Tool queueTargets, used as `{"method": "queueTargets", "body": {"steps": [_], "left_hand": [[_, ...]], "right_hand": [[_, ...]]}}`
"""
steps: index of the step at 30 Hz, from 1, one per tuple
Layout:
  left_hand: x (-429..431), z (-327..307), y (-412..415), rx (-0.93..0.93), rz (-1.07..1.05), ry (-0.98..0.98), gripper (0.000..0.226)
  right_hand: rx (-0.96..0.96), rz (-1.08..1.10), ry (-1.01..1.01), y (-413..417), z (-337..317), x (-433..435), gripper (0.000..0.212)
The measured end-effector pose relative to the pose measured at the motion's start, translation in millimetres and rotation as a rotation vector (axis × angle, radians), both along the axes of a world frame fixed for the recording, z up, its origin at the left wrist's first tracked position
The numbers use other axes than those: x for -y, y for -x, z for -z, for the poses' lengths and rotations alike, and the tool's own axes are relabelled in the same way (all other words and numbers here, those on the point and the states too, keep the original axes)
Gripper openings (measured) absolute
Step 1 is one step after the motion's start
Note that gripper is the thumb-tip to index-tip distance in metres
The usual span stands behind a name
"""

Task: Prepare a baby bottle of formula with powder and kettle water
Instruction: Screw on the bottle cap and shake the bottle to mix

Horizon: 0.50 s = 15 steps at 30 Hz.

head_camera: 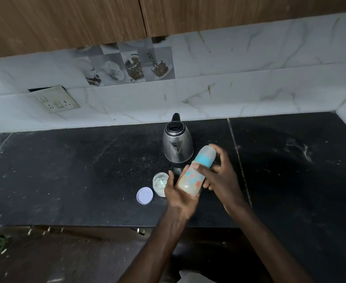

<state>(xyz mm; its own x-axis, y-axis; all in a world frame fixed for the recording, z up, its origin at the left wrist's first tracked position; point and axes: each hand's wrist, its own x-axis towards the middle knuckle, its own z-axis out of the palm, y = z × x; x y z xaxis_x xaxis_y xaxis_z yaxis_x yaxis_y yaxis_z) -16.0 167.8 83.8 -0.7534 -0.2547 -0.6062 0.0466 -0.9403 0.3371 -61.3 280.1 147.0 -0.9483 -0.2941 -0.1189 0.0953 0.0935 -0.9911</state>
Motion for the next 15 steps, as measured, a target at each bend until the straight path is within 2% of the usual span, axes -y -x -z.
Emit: {"method": "queueTargets", "body": {"steps": [3, 7, 11, 15], "left_hand": [[-3.8, 0.7, 4.1, 0.004, 0.005, -0.021, 0.067], [-12.0, -3.0, 9.8, -0.008, 0.026, -0.009, 0.064], [-12.3, -0.8, 8.4, 0.023, 0.012, 0.000, 0.061], [-10.6, 0.9, 5.7, 0.051, 0.005, 0.002, 0.064]], "right_hand": [[0.005, 0.114, 0.015, -0.9, 2.2, -2.8, 0.064], [-0.006, 0.063, -0.016, 1.7, 0.3, -5.5, 0.063], [-0.051, 0.262, 0.016, 10.8, -10.7, -10.2, 0.063], [-0.078, 0.067, -0.037, 9.6, -16.5, -13.3, 0.067]]}}
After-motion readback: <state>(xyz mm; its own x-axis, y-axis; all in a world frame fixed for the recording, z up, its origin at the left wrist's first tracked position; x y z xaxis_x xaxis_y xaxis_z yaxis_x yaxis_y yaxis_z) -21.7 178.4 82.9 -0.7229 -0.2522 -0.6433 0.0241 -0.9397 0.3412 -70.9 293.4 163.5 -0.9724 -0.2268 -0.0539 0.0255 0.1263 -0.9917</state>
